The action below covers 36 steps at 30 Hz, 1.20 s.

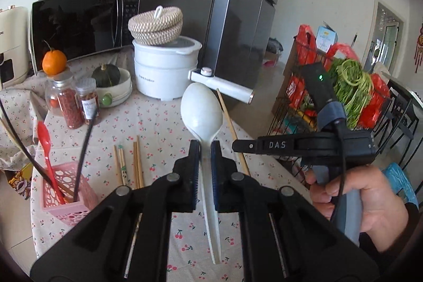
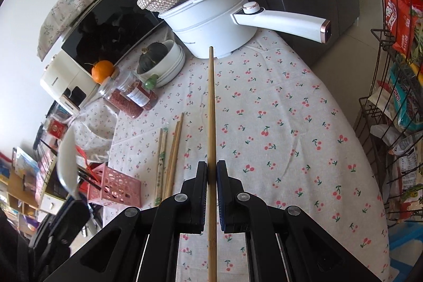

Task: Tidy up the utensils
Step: 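Lift spoon and chopstick with both grippers and lower them into the pink basket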

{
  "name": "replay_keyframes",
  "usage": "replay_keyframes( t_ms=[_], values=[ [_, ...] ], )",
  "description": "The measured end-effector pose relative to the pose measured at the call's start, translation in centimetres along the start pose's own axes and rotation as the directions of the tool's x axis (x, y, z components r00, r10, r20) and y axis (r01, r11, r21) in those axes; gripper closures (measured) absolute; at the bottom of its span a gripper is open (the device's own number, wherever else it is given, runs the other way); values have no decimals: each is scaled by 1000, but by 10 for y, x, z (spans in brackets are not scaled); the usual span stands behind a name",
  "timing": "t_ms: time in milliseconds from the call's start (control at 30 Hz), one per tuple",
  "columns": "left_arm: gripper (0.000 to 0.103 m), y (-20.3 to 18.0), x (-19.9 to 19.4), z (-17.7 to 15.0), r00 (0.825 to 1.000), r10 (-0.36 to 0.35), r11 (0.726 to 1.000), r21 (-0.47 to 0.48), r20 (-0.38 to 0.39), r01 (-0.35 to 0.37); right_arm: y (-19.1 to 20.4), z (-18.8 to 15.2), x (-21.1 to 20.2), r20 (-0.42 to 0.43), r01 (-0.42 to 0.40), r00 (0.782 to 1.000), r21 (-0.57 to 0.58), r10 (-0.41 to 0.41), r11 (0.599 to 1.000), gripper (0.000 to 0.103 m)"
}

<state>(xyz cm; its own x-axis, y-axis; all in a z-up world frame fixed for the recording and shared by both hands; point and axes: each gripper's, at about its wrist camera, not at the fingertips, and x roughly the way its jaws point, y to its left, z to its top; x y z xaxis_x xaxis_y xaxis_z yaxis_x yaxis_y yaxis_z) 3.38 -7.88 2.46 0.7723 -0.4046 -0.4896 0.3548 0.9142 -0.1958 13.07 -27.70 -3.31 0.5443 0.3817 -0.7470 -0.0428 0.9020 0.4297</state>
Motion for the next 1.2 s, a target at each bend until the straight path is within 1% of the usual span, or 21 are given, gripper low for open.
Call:
replay_keyframes(
  t_ms=[100,167,233,300,400,500,633,733,967,1100,1200],
  values=[
    [93,17,-29,8,995,30,999,-13,100,-29,6,1,-5,22,-7,1000,-4,7,1000,96],
    [93,35,-40,10,985,77,997,-30,158,-73,9,1,-5,31,-8,1000,-5,8,1000,96],
    [93,55,-46,8,971,135,990,-67,200,-123,12,2,-4,32,-14,999,-2,14,1000,96],
    [93,79,-46,4,958,175,980,-130,229,-148,15,1,-1,29,-24,999,5,23,1000,96],
    [93,106,-43,-4,937,226,966,-182,267,-181,22,1,5,18,-39,999,8,39,999,96],
    [93,119,-33,-11,920,263,957,-200,291,-210,32,-2,11,8,-36,999,-13,37,999,96],
    [93,132,-21,-21,901,294,949,-212,319,-234,43,-7,17,-6,-30,1000,-42,29,999,96],
    [93,137,-9,-27,892,314,944,-206,326,-257,46,-9,18,-7,-17,1000,-59,17,998,96],
    [93,155,8,-34,894,325,936,-239,308,-259,44,-9,22,-6,-5,1000,-65,5,998,96],
    [93,156,12,-40,905,325,933,-250,274,-259,46,-8,23,1,-5,1000,-67,5,998,96],
    [93,156,14,-47,923,312,933,-255,226,-254,50,-8,21,14,-14,1000,-69,15,998,96]
  ],
)
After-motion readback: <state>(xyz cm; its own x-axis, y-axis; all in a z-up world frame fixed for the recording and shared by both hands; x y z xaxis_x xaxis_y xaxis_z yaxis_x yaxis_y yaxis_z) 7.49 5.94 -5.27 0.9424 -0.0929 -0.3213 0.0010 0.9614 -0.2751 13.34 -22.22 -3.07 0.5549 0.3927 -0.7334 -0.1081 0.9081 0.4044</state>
